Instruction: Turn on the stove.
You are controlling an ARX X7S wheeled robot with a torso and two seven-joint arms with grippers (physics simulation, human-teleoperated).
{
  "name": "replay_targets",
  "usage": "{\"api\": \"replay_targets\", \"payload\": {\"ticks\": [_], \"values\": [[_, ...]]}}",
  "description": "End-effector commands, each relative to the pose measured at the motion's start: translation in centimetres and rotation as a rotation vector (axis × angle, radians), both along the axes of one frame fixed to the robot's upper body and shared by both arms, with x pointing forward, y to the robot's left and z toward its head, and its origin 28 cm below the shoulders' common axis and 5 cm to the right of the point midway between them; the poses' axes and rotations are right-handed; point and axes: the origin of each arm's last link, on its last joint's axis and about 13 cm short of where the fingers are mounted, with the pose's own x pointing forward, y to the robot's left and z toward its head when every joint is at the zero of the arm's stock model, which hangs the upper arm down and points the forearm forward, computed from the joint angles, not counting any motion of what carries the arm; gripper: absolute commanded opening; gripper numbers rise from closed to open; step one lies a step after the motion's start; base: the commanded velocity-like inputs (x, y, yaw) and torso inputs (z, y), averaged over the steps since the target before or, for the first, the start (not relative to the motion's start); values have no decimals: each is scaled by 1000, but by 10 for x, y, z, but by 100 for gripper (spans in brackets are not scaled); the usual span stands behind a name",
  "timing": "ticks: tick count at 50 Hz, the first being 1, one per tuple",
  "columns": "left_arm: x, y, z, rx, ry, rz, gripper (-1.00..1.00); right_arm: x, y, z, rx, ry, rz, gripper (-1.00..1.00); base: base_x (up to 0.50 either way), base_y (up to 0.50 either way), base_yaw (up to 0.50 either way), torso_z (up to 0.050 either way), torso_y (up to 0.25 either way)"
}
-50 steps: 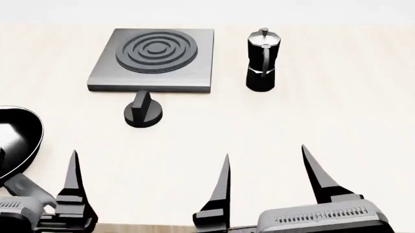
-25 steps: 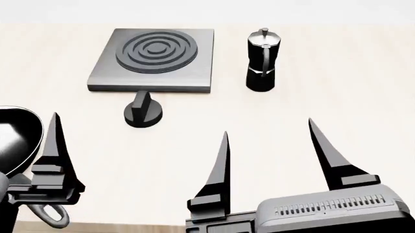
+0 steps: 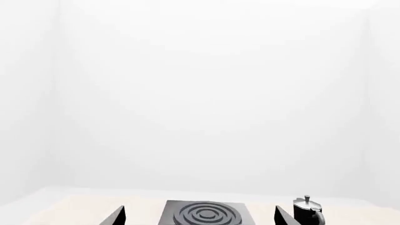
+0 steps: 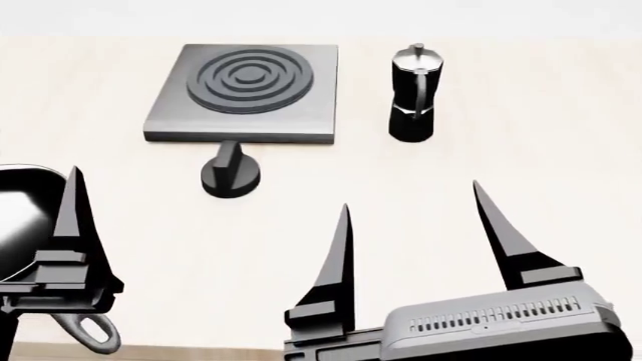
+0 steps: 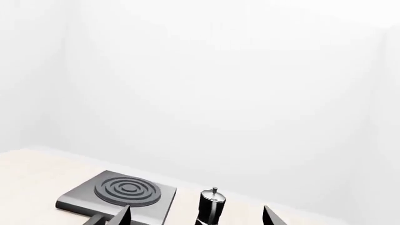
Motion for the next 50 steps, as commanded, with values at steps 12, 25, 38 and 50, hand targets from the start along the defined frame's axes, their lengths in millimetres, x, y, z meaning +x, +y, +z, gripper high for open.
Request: {"api": "replay_targets", "payload": {"ticks": [12,25,38,50], "values": [[0,1,0,-1,2,13,100,0,1,0,-11,-3,-3,100,0,97,0,0,0],[0,1,0,8,1,22,100,0,2,0,-14,-2,-4,100,0,98,0,0,0],[1,1,0,6,3,22,100,0,2,1,-12,-6,-2,100,0,98,0,0,0],[1,1,0,6,6,27,100,0,2,1,-13,-7,-3,100,0,97,0,0,0]]}}
